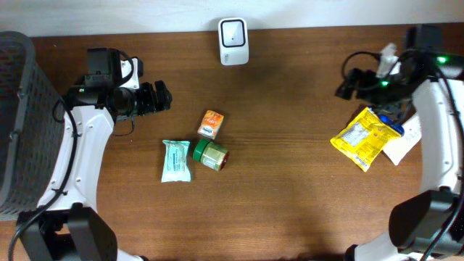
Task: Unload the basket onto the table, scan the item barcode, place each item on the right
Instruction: 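Reach the right gripper to the green-lidded jar and grasp it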
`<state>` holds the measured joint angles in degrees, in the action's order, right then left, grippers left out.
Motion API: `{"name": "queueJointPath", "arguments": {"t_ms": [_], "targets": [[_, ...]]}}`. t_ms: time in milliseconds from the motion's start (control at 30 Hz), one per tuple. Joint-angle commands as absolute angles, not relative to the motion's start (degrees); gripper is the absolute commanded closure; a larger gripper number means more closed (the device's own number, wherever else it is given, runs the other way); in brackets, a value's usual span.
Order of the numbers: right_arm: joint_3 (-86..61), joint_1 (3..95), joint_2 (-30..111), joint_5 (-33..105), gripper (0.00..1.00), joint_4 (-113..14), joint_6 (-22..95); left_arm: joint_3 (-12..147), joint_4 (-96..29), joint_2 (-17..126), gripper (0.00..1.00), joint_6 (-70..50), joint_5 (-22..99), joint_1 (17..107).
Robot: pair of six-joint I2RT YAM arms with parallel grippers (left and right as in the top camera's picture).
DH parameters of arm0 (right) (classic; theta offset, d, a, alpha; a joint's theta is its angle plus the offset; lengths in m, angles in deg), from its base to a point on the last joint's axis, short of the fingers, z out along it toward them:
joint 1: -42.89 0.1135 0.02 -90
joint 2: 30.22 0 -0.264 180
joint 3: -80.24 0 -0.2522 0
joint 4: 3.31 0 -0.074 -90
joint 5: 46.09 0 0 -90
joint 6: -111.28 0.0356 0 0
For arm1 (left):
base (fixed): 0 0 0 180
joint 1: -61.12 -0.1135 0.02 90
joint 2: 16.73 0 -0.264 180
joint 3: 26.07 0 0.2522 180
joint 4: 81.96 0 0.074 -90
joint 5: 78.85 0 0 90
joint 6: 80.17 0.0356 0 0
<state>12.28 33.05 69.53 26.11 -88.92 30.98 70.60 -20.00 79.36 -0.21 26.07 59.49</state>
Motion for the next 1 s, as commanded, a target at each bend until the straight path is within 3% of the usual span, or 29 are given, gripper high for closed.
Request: {"name": "queueJointPath", "arguments": {"t_ms": [0,67,133,167,200,233,300,367,400,500,633,700,800,967], "targets": [[10.55,41.09,69.79,26.53,0.02,-89.34,30.10,70.67,-20.08,78.16,0.01,0.53,26.13,59.45],[8.83,45.51,70.29,26.53,0.02,-89.27,30.15,70.64,-20.46,78.16,0.01,-0.37,28.86,59.45],[5.44,50.12,70.77,26.51,0.20,-88.20,31.35,70.67,-17.96,78.16,0.01,-0.37,32.41,59.45],[3.41,51.97,70.77,26.53,0.33,-87.00,32.29,70.62,-17.92,78.18,0.07,-0.35,32.41,59.52],[0.87,54.03,70.77,26.51,0.53,-85.25,33.88,70.19,-17.57,78.18,0.45,-0.30,32.36,59.63],[-0.62,55.14,70.77,26.37,0.63,-83.92,34.89,69.88,-17.33,78.18,0.67,-0.32,32.36,59.82],[-3.70,57.77,70.77,25.24,0.70,-80.51,37.01,68.74,-17.18,78.29,0.86,-0.32,32.32,60.63],[-5.73,60.61,70.77,21.41,0.68,-76.14,36.51,67.06,-17.13,78.49,0.93,-0.37,30.68,61.57],[-6.12,62.40,70.90,21.24,0.64,-74.06,35.52,66.47,-17.22,78.77,0.94,-0.37,29.65,61.77],[-5.73,68.28,71.84,22.18,0.39,-67.00,27.11,66.14,-17.35,80.04,0.95,-0.35,29.13,61.61],[1.37,74.73,74.62,31.29,0.33,-66.78,17.69,66.14,-17.50,80.35,0.88,-0.35,29.13,60.46],[6.44,77.46,77.98,33.22,0.24,-67.70,11.02,66.14,-17.48,80.35,0.83,-0.37,29.13,59.45],[13.46,80.69,85.42,33.30,0.18,-70.80,2.93,66.14,-16.91,80.35,0.70,-0.35,28.71,59.08],[22.99,84.04,95.14,33.32,0.12,-78.21,-5.17,66.14,-16.94,80.35,0.40,-0.37,25.83,58.90]]}}
